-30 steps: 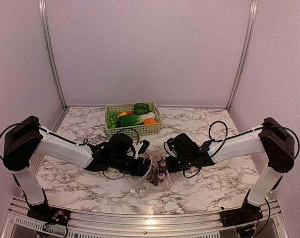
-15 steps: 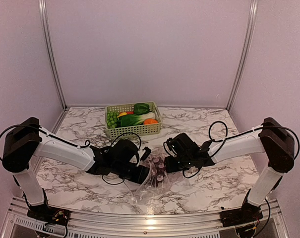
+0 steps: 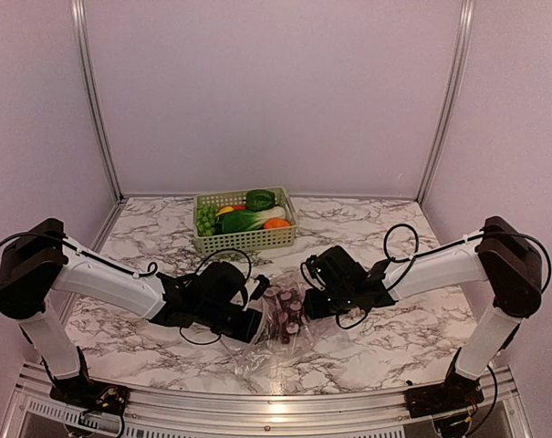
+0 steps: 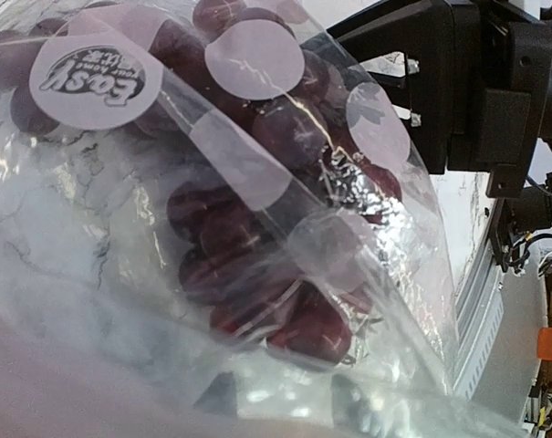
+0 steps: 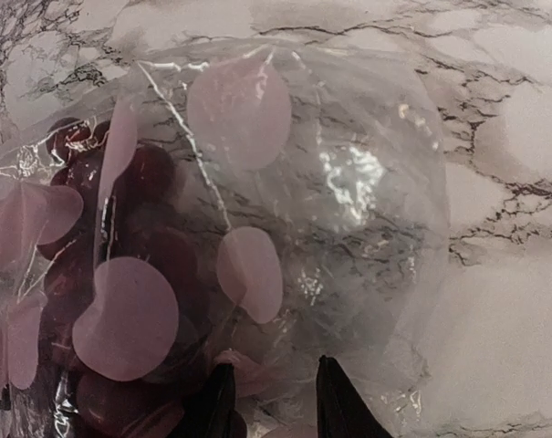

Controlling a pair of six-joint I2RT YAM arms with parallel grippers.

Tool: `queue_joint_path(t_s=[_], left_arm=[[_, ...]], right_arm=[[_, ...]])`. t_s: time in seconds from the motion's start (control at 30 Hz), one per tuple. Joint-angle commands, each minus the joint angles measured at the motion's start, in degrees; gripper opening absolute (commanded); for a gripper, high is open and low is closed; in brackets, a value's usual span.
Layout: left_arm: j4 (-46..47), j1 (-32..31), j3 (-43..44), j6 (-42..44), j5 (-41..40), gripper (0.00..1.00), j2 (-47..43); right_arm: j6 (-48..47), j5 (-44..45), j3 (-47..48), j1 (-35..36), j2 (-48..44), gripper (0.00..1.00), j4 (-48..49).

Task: Open the zip-top bag and remove the fake food
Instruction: Pick up the fake fruit from the zipper food storage bag.

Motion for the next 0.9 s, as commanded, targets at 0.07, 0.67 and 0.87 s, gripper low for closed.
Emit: queue_joint_path(t_s=[0.07, 0.67, 0.87], left_arm=[[-0.92, -2.16, 3.22, 1.00, 0.62, 0.40, 2.81], [-9.90, -4.49, 7.28, 0.48, -9.60, 0.48, 3.86], [-4.05, -2.79, 1.96, -2.75, -9.65, 0.40, 0.43]], right_arm=[[0.22, -0.07, -0.44, 0.79, 0.02, 0.29, -0.88], [0.44, 0.51, -1.05, 0.88, -0.75, 0.37, -1.11], [0.63, 2.46, -1.46, 0.87, -5.90, 0.40, -3.36]])
